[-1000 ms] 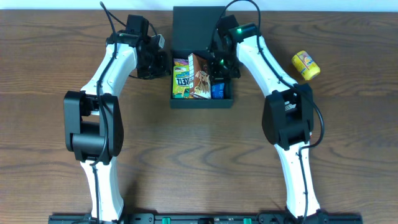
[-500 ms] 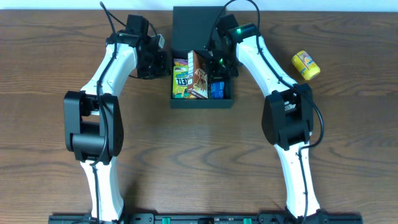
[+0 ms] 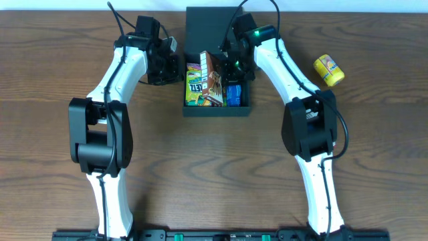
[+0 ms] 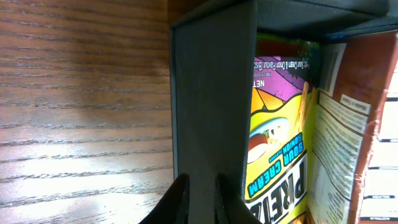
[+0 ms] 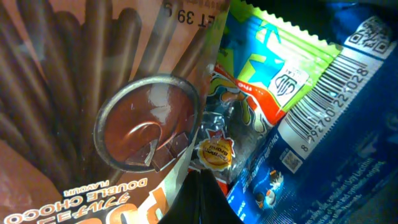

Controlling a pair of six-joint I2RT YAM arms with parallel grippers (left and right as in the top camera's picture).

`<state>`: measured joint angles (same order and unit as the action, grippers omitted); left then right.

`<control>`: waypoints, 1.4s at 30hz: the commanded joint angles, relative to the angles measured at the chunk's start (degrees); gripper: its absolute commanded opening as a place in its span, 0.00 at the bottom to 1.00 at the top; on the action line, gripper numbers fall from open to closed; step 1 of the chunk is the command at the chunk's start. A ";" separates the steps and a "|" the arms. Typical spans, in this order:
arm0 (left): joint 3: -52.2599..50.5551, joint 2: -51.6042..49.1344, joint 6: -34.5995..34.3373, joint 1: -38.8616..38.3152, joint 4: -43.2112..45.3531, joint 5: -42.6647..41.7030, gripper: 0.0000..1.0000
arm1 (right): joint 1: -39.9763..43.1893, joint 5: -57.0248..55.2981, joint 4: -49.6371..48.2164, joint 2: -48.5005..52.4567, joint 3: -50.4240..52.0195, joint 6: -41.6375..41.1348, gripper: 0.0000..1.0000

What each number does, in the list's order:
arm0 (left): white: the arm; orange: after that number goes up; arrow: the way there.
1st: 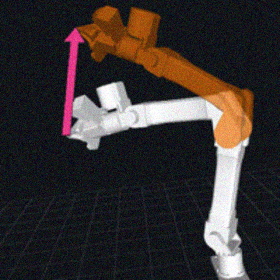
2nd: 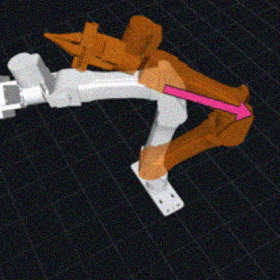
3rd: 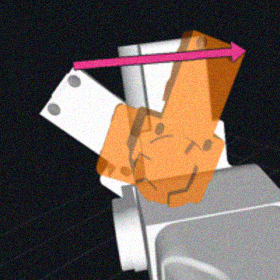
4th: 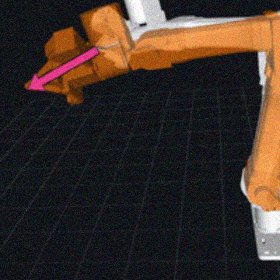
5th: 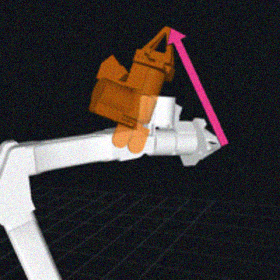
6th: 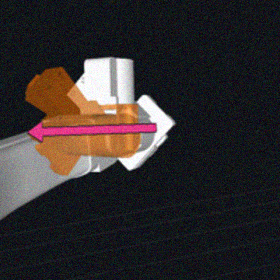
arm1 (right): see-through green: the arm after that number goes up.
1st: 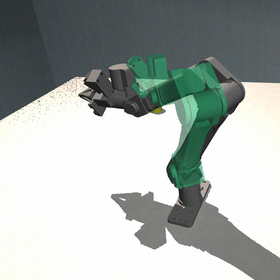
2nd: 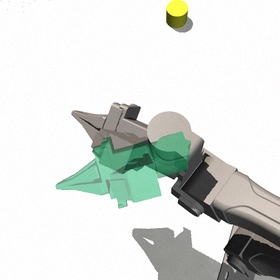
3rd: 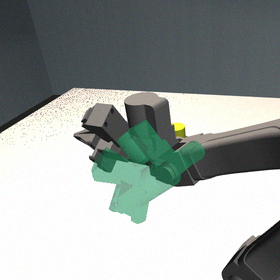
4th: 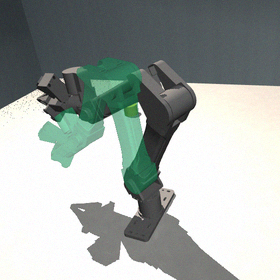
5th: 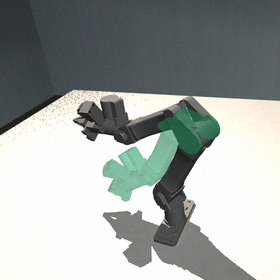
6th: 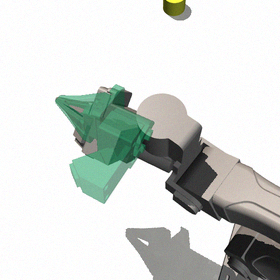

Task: Pack container

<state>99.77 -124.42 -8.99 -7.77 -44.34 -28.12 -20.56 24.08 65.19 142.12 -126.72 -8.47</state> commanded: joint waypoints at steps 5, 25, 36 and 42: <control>-0.28 -0.83 -0.04 -0.17 0.07 -0.22 0.15 | -0.52 3.85 0.15 -2.23 -0.81 0.83 0.01; -0.28 -0.83 -0.04 -0.17 0.04 -0.24 0.15 | -1.33 4.04 0.28 -5.68 -0.81 0.87 0.01; -0.28 -0.83 -0.04 -0.17 0.04 -0.24 0.15 | -3.23 3.56 -2.25 -5.84 -0.81 1.49 0.01; -0.28 -0.83 -0.04 -0.17 0.04 -0.24 0.15 | -3.63 3.56 -3.89 -5.84 -0.81 1.49 0.01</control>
<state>99.77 -124.42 -8.99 -7.77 -44.34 -28.12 -23.18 27.00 61.82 138.58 -126.72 -8.23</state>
